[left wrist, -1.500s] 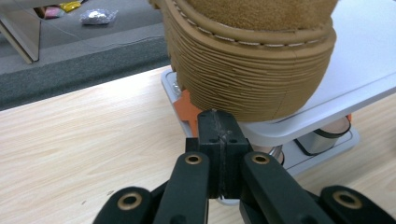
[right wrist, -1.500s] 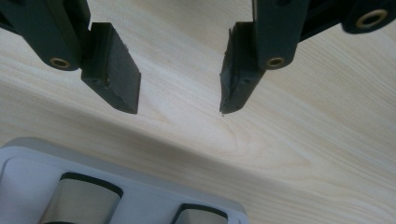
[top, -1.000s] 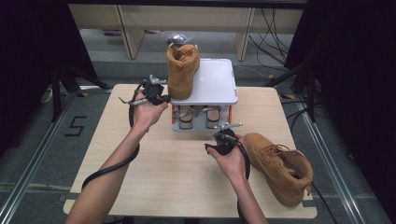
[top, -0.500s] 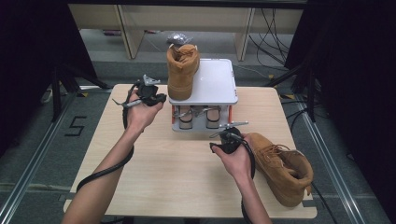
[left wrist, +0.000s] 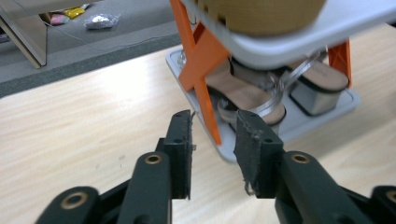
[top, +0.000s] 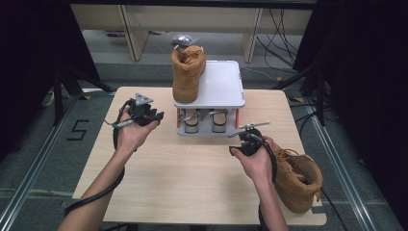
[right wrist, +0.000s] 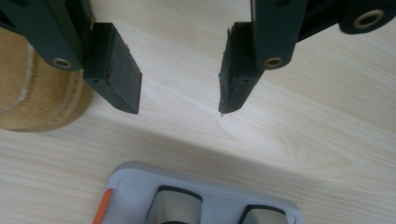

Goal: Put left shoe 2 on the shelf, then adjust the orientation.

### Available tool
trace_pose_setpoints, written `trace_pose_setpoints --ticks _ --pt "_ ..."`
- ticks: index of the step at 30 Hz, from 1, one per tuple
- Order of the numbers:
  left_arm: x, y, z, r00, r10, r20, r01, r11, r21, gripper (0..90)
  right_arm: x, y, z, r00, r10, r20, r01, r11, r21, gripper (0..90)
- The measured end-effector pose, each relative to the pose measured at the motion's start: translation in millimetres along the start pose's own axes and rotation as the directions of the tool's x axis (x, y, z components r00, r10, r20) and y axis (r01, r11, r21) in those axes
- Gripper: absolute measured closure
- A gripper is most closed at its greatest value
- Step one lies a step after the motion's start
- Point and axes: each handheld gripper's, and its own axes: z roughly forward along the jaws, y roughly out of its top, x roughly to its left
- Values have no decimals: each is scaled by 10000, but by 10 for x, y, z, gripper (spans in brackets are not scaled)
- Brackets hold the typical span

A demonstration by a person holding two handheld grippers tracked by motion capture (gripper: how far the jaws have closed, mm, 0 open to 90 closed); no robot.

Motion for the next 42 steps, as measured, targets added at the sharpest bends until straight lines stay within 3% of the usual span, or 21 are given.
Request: trace_pose_setpoints --ticks 3,4,5,7,9,10,16,17,19,20,27,29,31,33,35,36,37,38,40,41,42 --pt "23 -133 -45 10000 -34 0 34 10000 78 621 3 34 -110 9990 433 98 -435 9988 221 504" --pt "33 -174 -60 10000 -31 -3 31 9999 128 611 -13 53 -150 9988 476 77 -478 9985 280 506" --pt "40 -215 -73 10000 -89 8 89 9998 161 598 -64 71 -185 9998 9 193 -13 9998 221 508" --pt "48 -293 -100 9998 -192 54 191 9996 226 574 -103 100 -261 9995 52 299 -58 9998 185 512" --pt "48 -361 -120 9994 -337 39 336 9994 124 566 -138 122 -328 9993 127 356 -138 9995 299 513" --pt "56 -391 -134 9996 -272 27 272 9995 179 562 -129 126 -356 9984 443 354 -456 9983 376 514" --pt "38 -554 -153 9977 -672 87 672 9977 15 537 -224 164 -476 9969 592 512 -623 9962 608 519" --pt "49 -573 -175 9987 -509 50 508 9986 158 535 -227 170 -511 9957 806 461 -838 9938 728 520" --pt "47 -607 -193 9979 -638 78 638 9980 47 532 -291 196 -558 9972 554 511 -588 9959 693 520" --pt "51 -624 -201 9981 -610 77 610 9981 42 531 -288 211 -586 9948 881 518 -918 9930 737 520" --pt "31 -680 -187 9966 -800 210 803 9967 -122 523 -502 310 -675 9953 595 768 -681 9910 1155 518" --pt "28 -681 -177 9971 -728 227 730 9973 -84 522 -537 337 -688 9932 905 731 -990 9875 1224 518" --pt "8 -672 -165 9965 -807 235 810 9966 -118 520 -613 365 -699 9947 585 849 -692 9890 1304 518" --pt "1 -672 -157 9965 -784 305 789 9968 -154 519 -635 386 -716 9913 961 894 -1075 9852 1338 518" --pt "-9 -668 -158 9968 -729 314 732 9973 -112 518 -716 409 -722 9951 541 824 -651 9885 1364 518" --pt "-14 -667 -160 9968 -732 331 736 9972 -111 516 -695 423 -739 9911 1019 855 -1135 9831 1437 518" --pt "-13 -669 -163 9971 -681 335 686 9976 -135 514 -747 437 -743 9949 562 842 -682 9868 1470 518" --pt "-21 -668 -175 9971 -705 281 708 9975 -78 515 -730 451 -752 9912 913 956 -1050 9831 1498 518" --pt "-28 -672 -176 9965 -763 338 768 9969 -152 514 -769 469 -768 9944 688 808 -801 9860 1462 518" --pt "-26 -674 -175 9967 -748 330 753 9970 -150 513 -765 481 -767 9931 889 763 -1005 9811 1650 518" --pt "-23 -677 -172 9965 -776 316 782 9968 -171 512 -808 482 -742 9962 401 771 -523 9853 1628 518"
